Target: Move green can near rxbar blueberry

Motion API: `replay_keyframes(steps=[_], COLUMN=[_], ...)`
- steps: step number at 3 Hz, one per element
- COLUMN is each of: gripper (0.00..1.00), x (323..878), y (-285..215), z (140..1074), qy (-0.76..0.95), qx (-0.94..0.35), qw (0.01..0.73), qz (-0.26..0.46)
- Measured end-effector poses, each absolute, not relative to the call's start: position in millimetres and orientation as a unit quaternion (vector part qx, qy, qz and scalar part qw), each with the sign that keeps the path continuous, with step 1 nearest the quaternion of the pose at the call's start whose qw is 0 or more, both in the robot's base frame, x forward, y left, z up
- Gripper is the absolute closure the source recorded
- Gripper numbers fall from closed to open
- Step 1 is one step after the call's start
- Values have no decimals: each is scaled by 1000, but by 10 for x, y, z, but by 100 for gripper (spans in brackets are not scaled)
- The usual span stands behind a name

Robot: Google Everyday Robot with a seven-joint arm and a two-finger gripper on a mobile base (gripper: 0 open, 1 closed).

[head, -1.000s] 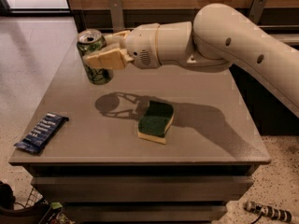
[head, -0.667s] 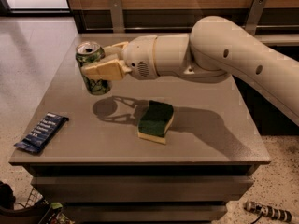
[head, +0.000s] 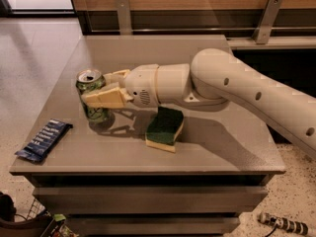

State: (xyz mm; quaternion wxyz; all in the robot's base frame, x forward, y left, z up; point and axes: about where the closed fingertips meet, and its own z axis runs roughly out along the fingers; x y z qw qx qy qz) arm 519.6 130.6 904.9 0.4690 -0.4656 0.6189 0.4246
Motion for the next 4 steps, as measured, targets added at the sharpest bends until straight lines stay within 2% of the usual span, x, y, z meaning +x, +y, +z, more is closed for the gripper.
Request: replay_keyframes(steps=[2, 3, 4], gripper=[99, 70, 46], x=[4882, 4877, 4865], y=[1561, 1579, 1596], z=[8992, 8998, 9002], qy=[574, 575, 574], qx=[-509, -509, -510], qw=[451, 451, 450], qz=[455, 455, 456])
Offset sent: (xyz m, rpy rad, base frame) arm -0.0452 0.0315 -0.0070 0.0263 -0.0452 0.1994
